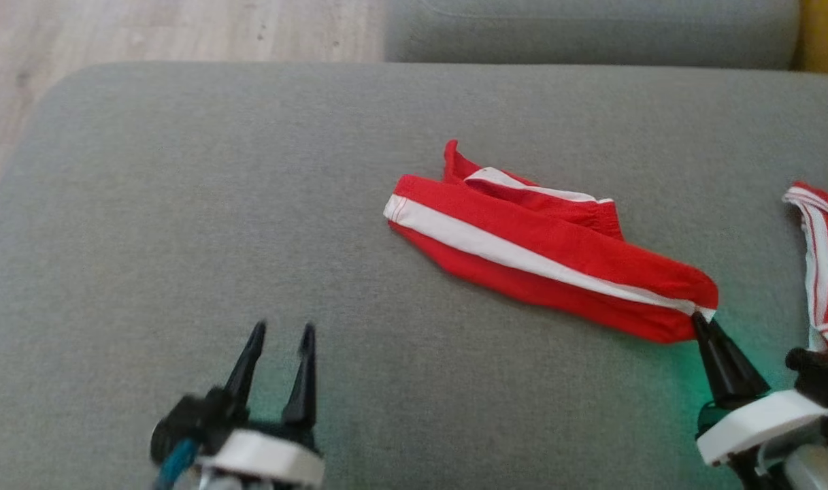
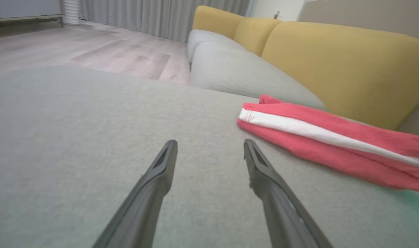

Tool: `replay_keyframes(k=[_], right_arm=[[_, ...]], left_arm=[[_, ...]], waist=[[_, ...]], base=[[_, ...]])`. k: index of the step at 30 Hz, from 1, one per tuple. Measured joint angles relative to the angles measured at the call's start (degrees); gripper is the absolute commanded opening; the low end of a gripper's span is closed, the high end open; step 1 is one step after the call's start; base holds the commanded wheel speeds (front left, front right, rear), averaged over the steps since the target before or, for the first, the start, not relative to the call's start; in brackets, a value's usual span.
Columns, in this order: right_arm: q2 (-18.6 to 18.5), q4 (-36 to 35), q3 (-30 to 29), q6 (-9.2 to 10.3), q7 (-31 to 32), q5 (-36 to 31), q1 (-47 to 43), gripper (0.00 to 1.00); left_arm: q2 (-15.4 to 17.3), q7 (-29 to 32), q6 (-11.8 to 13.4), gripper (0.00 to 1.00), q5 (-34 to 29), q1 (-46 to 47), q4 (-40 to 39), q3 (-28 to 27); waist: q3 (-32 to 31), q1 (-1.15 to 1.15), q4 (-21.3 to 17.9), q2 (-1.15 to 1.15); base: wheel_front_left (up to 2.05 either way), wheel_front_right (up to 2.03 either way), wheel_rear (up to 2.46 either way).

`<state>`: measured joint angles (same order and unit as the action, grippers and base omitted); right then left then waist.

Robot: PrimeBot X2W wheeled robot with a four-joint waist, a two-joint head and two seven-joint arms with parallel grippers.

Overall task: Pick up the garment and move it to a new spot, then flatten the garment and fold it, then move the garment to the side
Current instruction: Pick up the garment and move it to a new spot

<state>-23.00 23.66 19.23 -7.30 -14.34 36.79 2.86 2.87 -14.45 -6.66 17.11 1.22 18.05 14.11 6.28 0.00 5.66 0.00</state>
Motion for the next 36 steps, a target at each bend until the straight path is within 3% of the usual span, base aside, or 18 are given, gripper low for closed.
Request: replay_keyframes(k=[4, 11, 15, 24, 36], right_arm=[[-1.3, -1.7, -1.4, 0.00, 0.0, -1.3, 0.2, 0.00], [-1.3, -3.2, -1.4, 0.00, 0.0, -2.1, 5.0, 0.00], [-1.0, -3.4, -0.9, 0.00, 0.0, -2.7, 7.9, 0.00], [0.4, -3.1, -0.9, 0.00, 0.0, -3.2, 8.9, 0.00], [0.6, -2.3, -0.5, 0.00, 0.0, -3.2, 9.5, 0.00]], left_arm=[[0.0, 0.0, -0.5, 1.00, 3.7, 8.0, 3.8, 4.4], [0.6, 0.0, -0.9, 1.00, 16.3, 25.7, 15.4, 18.2], [2.4, 0.0, -0.9, 1.00, 21.7, 31.8, 20.5, 21.4], [4.9, -0.3, -0.9, 1.00, 28.9, 36.0, 22.5, 28.6], [6.1, -0.3, -0.9, 1.00, 33.3, 36.3, 21.0, 33.9]], waist=[[2.4, 0.00, -1.7, 0.00], [8.3, 0.01, -4.8, 0.00], [11.3, 0.02, -6.6, 0.00], [14.0, 0.00, -8.1, 0.00], [13.6, 0.00, -7.7, 0.00]], base=[[0.00, 0.00, 0.00], [0.00, 0.00, 0.00], [0.00, 0.00, 0.00], [0.00, 0.00, 0.00], [0.00, 0.00, 0.00]])
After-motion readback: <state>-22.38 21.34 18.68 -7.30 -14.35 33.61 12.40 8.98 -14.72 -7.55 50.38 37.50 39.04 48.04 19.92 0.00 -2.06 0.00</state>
